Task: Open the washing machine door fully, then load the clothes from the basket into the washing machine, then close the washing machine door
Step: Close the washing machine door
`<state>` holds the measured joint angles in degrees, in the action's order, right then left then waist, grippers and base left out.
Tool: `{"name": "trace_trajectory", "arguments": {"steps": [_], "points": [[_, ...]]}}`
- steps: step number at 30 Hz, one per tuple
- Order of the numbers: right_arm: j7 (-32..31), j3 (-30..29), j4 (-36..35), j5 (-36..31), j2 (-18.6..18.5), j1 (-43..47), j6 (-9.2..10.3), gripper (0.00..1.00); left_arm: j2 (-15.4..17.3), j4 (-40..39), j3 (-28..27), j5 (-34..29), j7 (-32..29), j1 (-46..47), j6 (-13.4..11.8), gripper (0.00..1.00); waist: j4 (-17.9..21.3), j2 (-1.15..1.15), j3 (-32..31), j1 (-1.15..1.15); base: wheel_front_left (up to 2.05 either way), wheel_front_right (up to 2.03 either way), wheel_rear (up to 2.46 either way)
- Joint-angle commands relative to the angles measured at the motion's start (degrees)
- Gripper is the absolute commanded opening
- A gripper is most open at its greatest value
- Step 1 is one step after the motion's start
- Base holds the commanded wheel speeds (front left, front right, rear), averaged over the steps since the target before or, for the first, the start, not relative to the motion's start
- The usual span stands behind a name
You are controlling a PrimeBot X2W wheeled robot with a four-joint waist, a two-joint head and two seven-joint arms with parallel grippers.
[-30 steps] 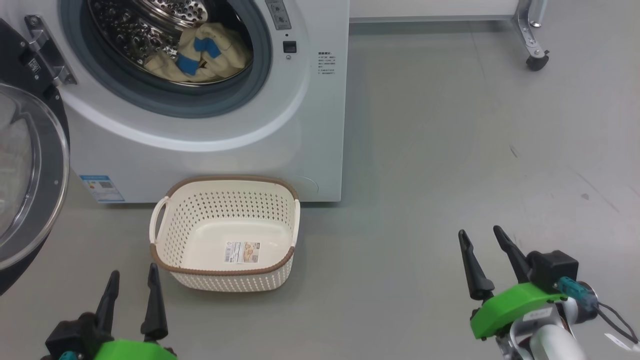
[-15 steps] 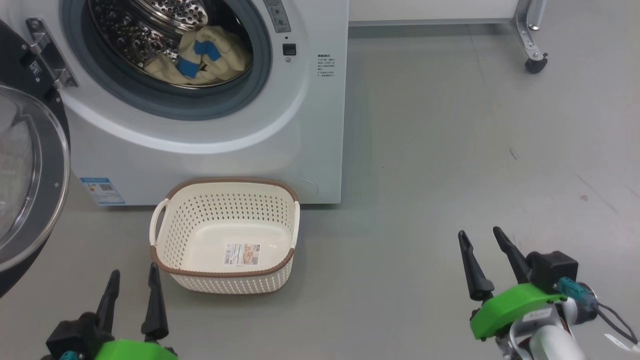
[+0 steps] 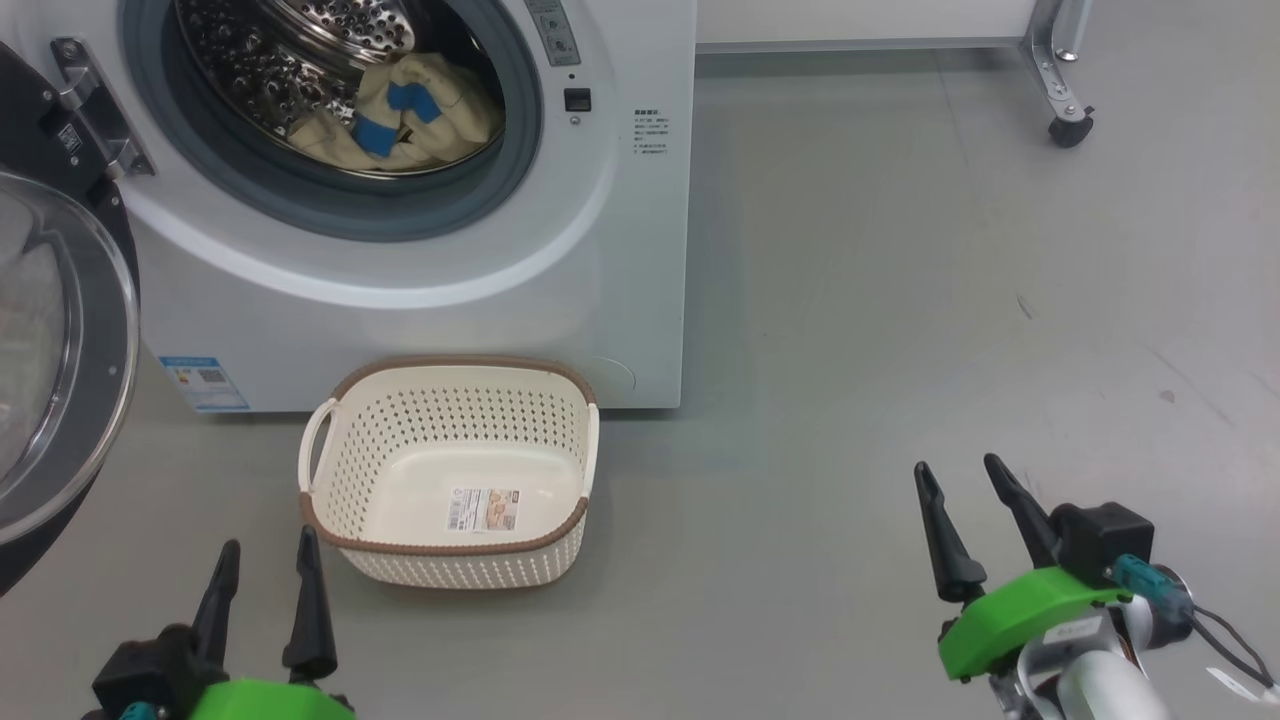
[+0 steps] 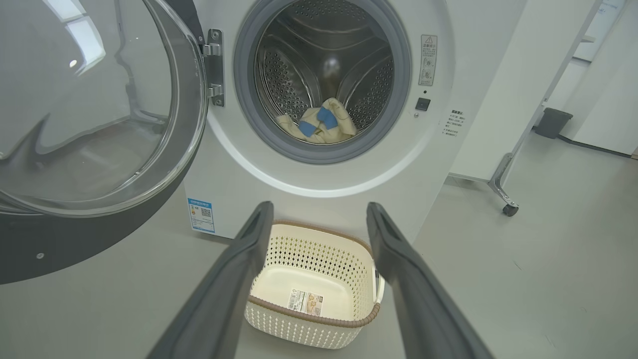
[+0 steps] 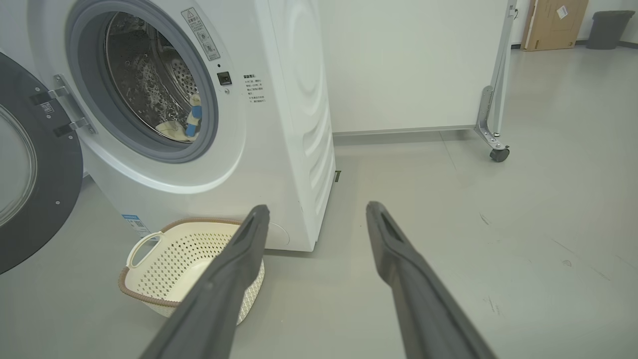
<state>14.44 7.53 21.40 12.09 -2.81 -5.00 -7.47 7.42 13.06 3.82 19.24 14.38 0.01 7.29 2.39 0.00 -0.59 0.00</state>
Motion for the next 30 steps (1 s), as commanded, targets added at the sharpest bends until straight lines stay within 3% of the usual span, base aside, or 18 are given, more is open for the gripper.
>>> {"name": "trace_trajectory", "arguments": {"steps": [1, 12, 30], "points": [[0.5, 1.3, -1.5, 0.1, -0.1, -2.2, -0.02, 1.0, 0.5, -1.8, -2.4, -0.4, 0.6, 2.4, 0.2, 1.0, 0.0, 0.0, 0.0, 0.0, 0.0, 0.0, 0.0], [0.6, 2.1, -1.9, 0.1, -0.1, -1.6, -0.02, 1.0, 0.6, -1.6, -1.5, -0.8, 0.6, 3.0, 0.2, 1.0, -2.8, 0.0, 0.1, 0.0, 0.0, 0.0, 0.0], [0.6, 5.2, -2.8, 2.3, -0.1, -0.8, -0.02, 1.0, 1.1, -2.3, -2.0, -2.0, 0.6, 2.0, 0.2, 1.0, -17.7, 0.0, -0.4, 0.0, 0.0, 0.0, 0.0]]}}
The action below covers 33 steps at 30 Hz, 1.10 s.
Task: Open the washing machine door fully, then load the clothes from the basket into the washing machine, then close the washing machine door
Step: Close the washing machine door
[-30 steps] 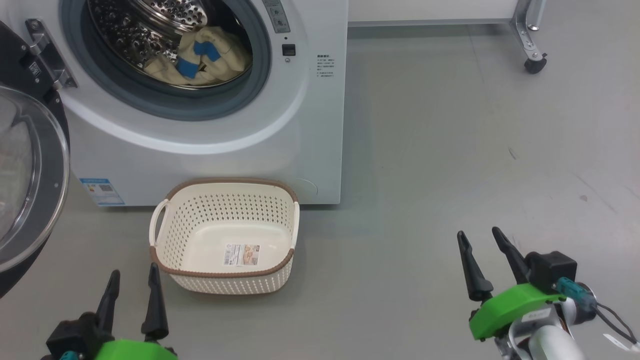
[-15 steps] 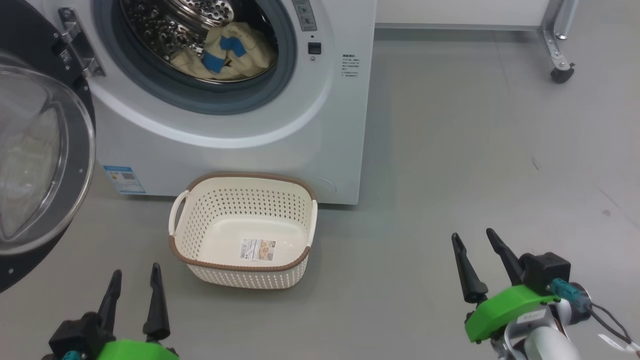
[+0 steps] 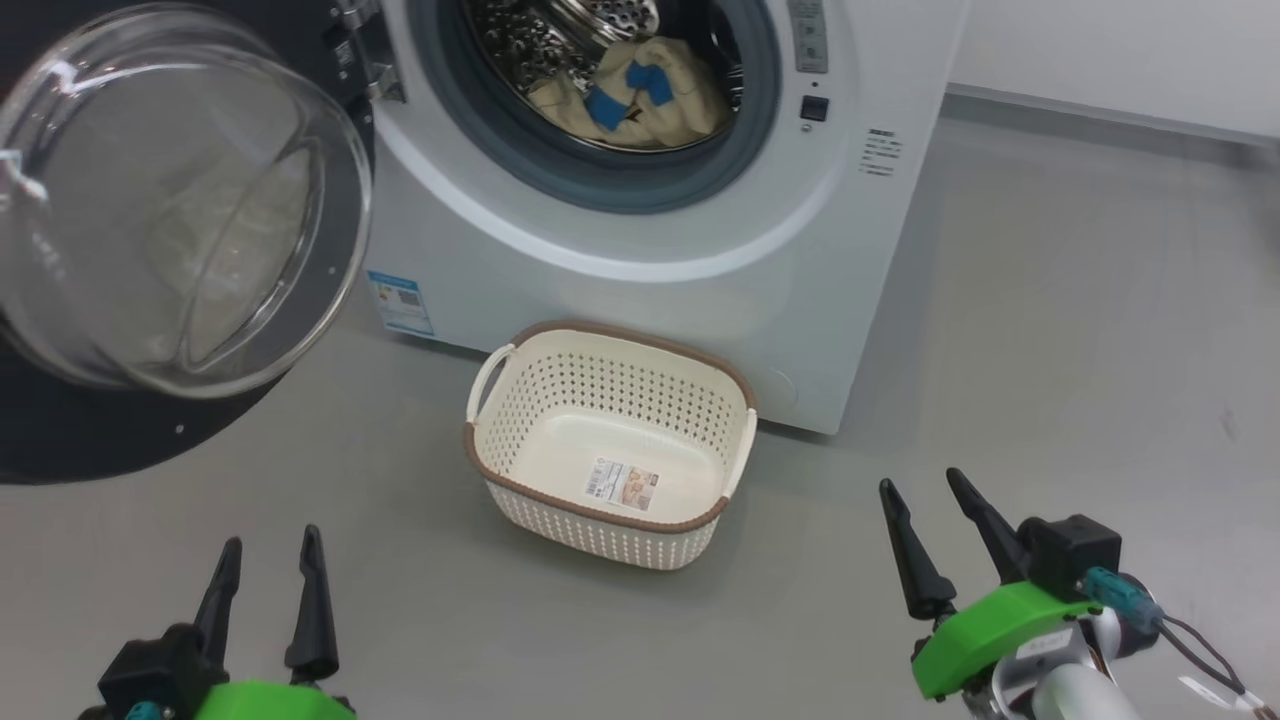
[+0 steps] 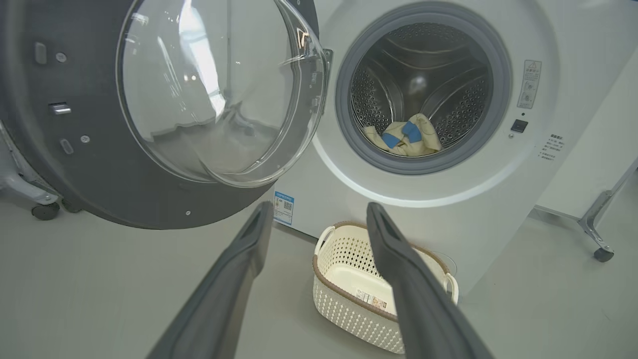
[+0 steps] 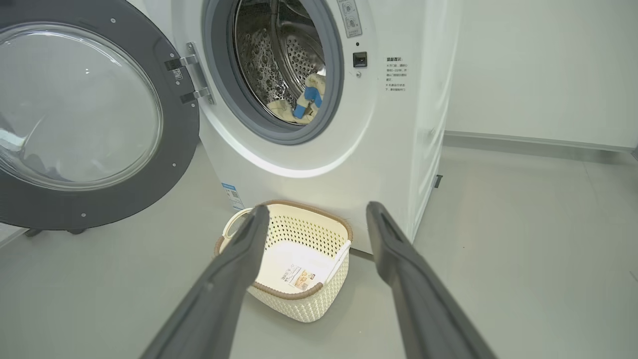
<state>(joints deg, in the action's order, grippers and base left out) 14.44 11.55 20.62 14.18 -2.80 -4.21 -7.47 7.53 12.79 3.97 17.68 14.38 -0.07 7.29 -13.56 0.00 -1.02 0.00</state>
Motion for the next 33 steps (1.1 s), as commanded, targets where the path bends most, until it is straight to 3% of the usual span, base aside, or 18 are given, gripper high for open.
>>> {"name": "trace_trajectory", "arguments": {"steps": [1, 18, 33], "points": [[0.6, 1.2, -2.0, 0.3, -0.1, -1.6, -0.02, 1.0, 1.0, -2.1, -2.2, -0.4, 0.6, 2.0, 0.2, 1.0, -2.8, 0.0, 0.1, 0.0, 0.0, 0.0, 0.0], [0.6, 3.0, -2.1, 2.7, -0.1, -1.3, -0.02, 1.0, 1.5, -2.1, -2.9, -1.2, 0.6, 1.1, 0.2, 1.0, -13.6, 0.0, -1.2, 0.0, 0.0, 0.0, 0.0], [0.6, 4.5, -1.6, 3.2, -0.1, -2.3, -0.02, 1.0, 1.8, -3.0, -4.4, -1.0, 0.6, 0.4, -0.1, 1.0, -14.9, 0.0, -1.1, 0.0, 0.0, 0.0, 0.0]]}}
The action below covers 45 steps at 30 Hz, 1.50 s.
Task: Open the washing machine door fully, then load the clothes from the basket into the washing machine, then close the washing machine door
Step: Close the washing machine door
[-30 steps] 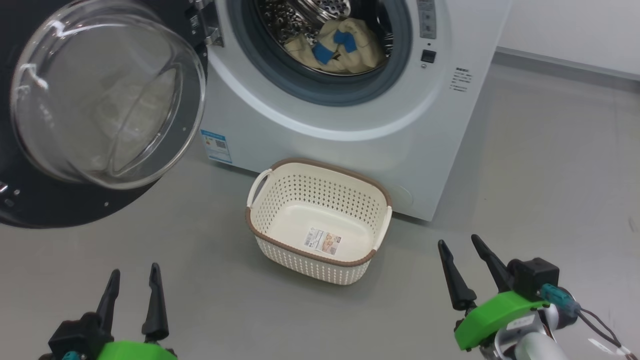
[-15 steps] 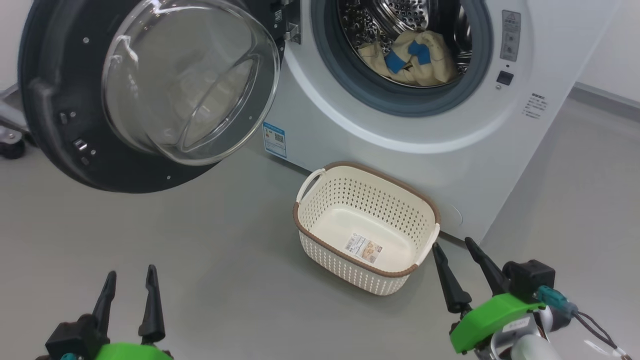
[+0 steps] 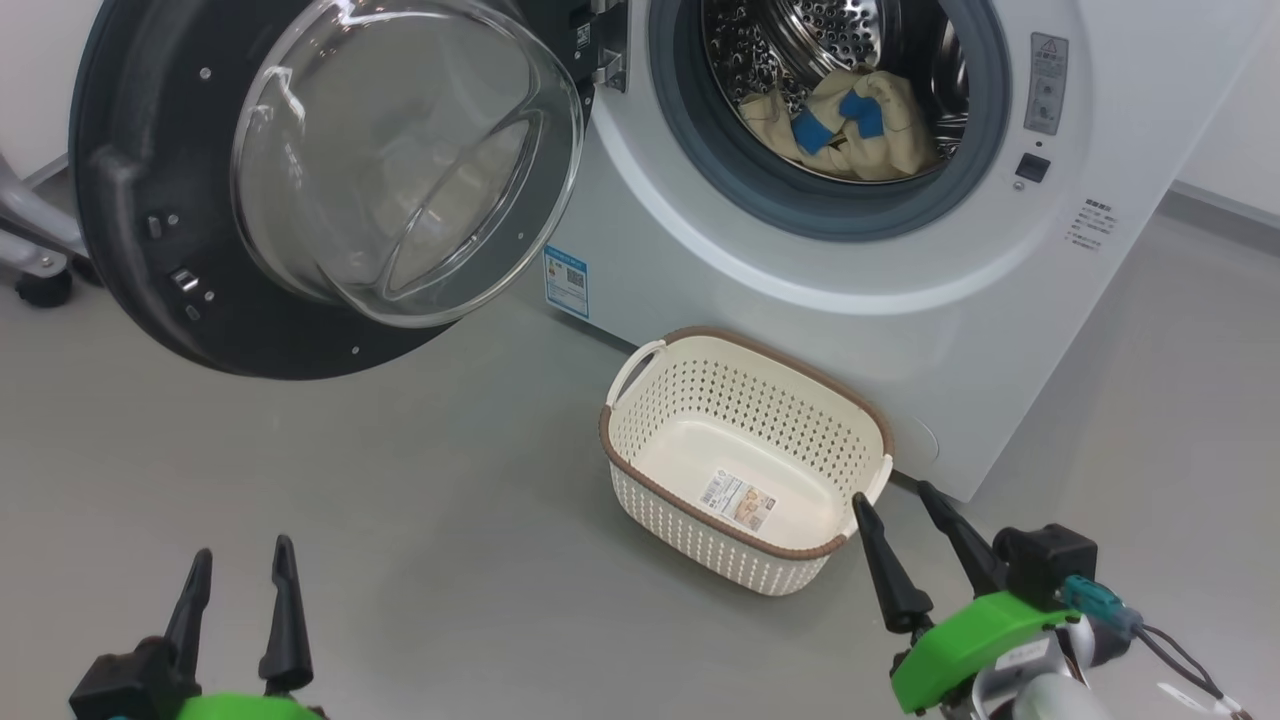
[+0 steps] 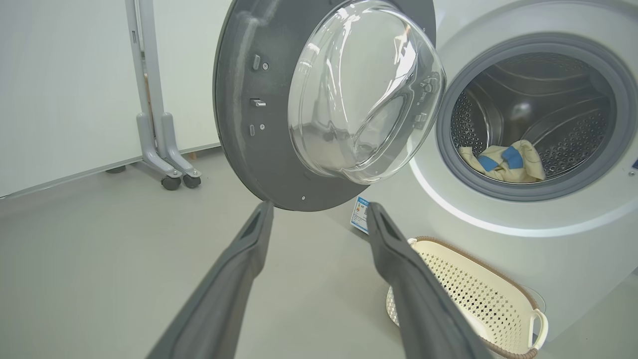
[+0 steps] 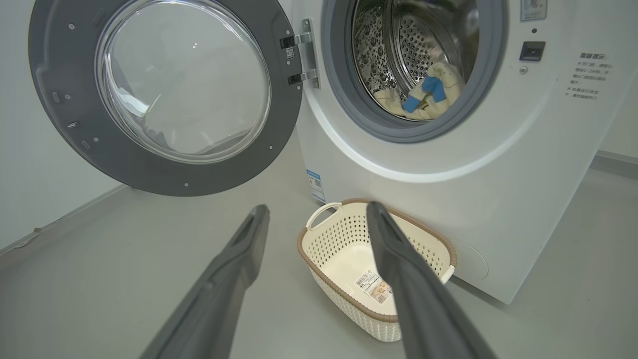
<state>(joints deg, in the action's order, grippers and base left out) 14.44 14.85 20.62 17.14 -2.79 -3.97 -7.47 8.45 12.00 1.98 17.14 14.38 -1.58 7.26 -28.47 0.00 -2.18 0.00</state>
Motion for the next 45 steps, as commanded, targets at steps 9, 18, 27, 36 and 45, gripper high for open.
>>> {"name": "trace_trajectory", "arguments": {"steps": [9, 18, 27, 36, 45], "points": [[0.6, 1.8, -1.1, 0.2, -0.1, -3.3, -0.02, 1.0, 0.4, -2.8, -3.1, -0.8, 0.6, 1.6, -0.2, 1.0, -0.3, 0.0, 0.5, 0.0, 0.0, 0.0, 0.0], [0.6, 2.0, -0.9, 0.1, -0.1, -3.8, -0.02, 1.0, -0.1, -3.0, -3.6, -1.1, 0.6, 1.8, -0.2, 1.0, -0.5, 0.0, 0.9, 0.0, 0.0, 0.0, 0.0], [0.6, 1.9, -0.8, -0.4, -0.1, -4.0, -0.02, 1.0, -0.6, -3.0, -4.0, -1.2, 0.6, 2.0, -0.1, 1.0, -0.6, 0.0, 1.5, 0.0, 0.0, 0.0, 0.0], [0.6, 1.7, -0.9, -0.6, -0.1, -3.7, -0.02, 1.0, -0.8, -3.1, -4.8, -1.5, 0.6, 1.9, -0.1, 1.0, -0.4, 0.0, 1.3, 0.0, 0.0, 0.0, 0.0], [0.6, 1.9, -0.8, -0.7, -0.1, -3.6, -0.02, 1.0, -1.0, -3.3, -5.2, -1.5, 0.6, 1.7, 0.0, 0.3, -0.4, 0.0, 1.3, 0.0, 0.0, 0.0, 0.0]]}}
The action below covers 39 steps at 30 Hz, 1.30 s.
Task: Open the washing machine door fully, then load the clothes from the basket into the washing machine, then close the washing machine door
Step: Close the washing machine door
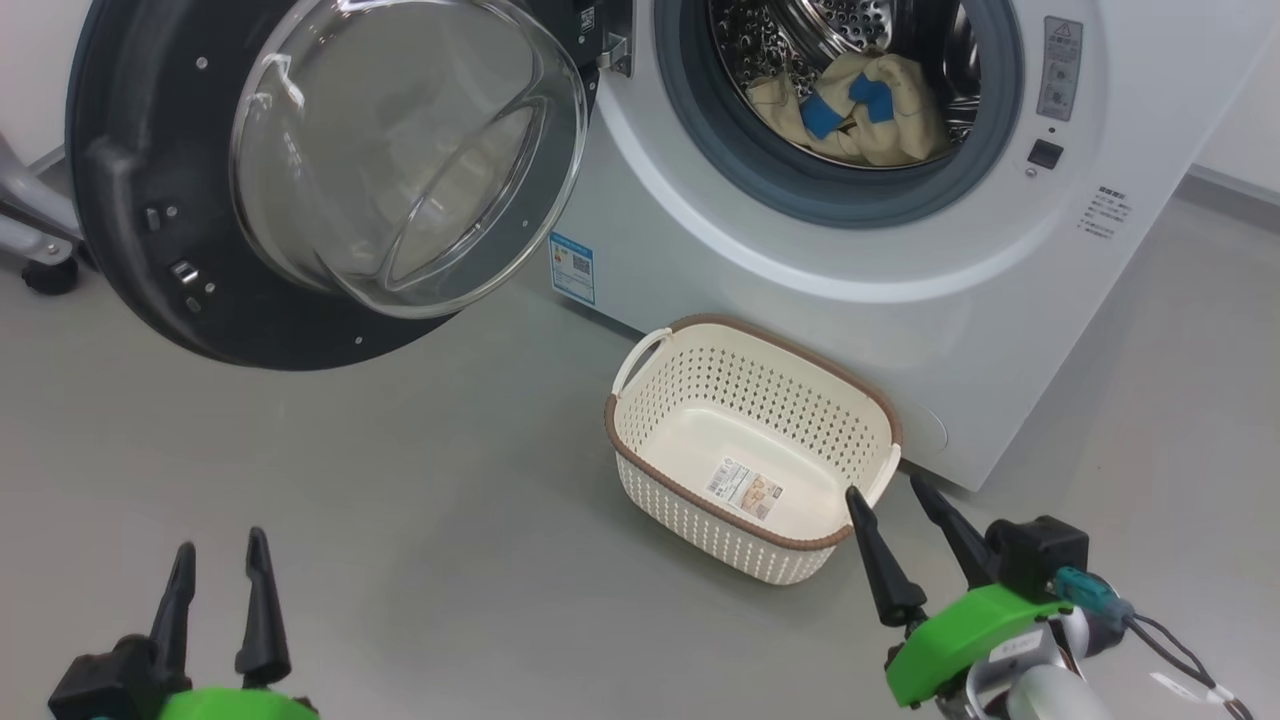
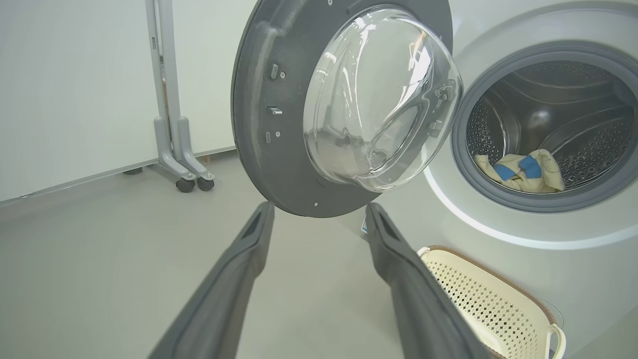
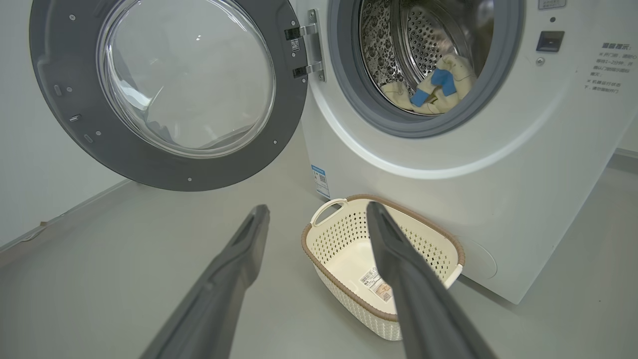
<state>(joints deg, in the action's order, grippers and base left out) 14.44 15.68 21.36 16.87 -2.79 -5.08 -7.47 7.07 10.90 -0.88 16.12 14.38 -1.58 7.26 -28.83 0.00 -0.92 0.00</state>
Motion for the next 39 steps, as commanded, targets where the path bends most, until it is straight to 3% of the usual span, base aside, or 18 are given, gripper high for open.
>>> {"name": "trace_trajectory", "arguments": {"steps": [1, 8, 16, 21, 29, 34, 39], "points": [[0.6, 1.1, -1.6, -0.6, -0.1, -2.5, -0.02, 1.0, 0.3, -2.2, -2.4, -0.4, 0.6, 1.7, 0.0, 0.0, 0.0, 0.0, 0.2, 0.0, 0.0, 0.0, 0.0], [0.6, 0.8, -1.6, -1.8, -0.1, -2.7, -0.02, 1.0, 0.4, -2.6, -3.2, 0.6, 0.6, 2.2, 0.1, 0.0, 0.1, 0.0, 1.6, 0.0, 0.0, 0.0, 0.0], [-1.0, 0.2, -2.3, -5.8, -0.1, -4.1, -0.02, 1.0, 4.7, -8.3, -10.8, 3.0, 0.6, 3.5, 0.0, 0.0, 2.3, 0.0, 7.6, 0.0, 0.0, 0.0, 0.0], [-3.0, -0.3, -4.6, -7.9, -0.9, -5.2, -0.02, 1.0, 10.1, -11.1, -16.2, 6.0, 0.6, 7.0, 0.1, 0.0, 3.8, 0.0, 11.8, 0.0, 0.0, 0.0, 0.0], [-5.5, -0.9, -8.1, -9.5, -2.1, -6.1, -0.02, 1.0, 24.5, -7.9, -26.3, 12.6, -1.4, 15.2, 0.2, 0.0, 7.3, 0.0, 16.6, 0.0, 0.0, 0.0, 0.0], [-6.3, -1.0, -10.0, -10.1, -2.4, -7.1, -0.02, 1.0, 30.1, -0.1, -32.5, 21.6, -4.6, 23.9, -0.2, 0.0, 9.8, 0.0, 19.4, 0.0, 0.0, 0.0, 0.0], [-6.6, -0.6, -11.0, -10.5, -2.4, -7.8, -0.02, 1.0, 34.8, 12.1, -34.9, 29.5, -9.1, 34.2, -0.3, 0.0, 12.6, 0.0, 21.2, 0.0, 0.0, 0.0, 0.0]]}}
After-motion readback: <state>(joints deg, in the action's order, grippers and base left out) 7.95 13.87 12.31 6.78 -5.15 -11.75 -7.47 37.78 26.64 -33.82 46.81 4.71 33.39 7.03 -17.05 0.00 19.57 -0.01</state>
